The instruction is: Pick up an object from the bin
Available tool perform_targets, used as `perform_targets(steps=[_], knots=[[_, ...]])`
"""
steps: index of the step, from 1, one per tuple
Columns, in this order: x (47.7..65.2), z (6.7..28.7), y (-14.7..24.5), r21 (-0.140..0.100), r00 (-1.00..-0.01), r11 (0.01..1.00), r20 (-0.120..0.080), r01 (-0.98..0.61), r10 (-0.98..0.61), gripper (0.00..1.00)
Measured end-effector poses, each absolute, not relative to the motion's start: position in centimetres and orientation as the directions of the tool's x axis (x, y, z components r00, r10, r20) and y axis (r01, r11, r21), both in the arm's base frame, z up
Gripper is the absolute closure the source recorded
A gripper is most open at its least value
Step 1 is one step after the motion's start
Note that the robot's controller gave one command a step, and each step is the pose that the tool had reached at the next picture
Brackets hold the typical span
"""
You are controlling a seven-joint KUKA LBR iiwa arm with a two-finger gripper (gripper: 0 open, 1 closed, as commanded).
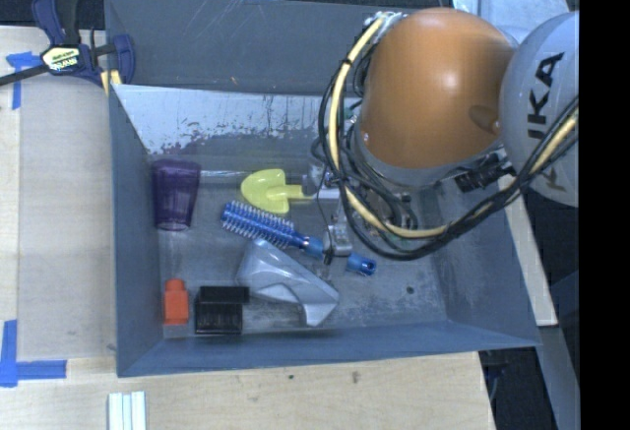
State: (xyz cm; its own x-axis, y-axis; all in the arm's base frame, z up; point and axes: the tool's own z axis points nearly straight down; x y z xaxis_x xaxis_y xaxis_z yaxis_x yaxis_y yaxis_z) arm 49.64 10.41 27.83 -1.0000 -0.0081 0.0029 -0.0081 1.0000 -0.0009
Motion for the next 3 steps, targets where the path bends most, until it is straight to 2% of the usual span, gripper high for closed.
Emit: perform_targets(steps=[1,2,3], knots=[[51.3,28.3,9.4,0.005,-0.998,0.999,-0.020,0.052,0.052,0.00],[51.2,22.3,6.6,0.000,-0.998,0.998,-0.004,0.062,0.062,0.00],[52.9,20.8,7.1,0.002,-0.996,0.996,-0.010,0.089,0.089,0.00]])
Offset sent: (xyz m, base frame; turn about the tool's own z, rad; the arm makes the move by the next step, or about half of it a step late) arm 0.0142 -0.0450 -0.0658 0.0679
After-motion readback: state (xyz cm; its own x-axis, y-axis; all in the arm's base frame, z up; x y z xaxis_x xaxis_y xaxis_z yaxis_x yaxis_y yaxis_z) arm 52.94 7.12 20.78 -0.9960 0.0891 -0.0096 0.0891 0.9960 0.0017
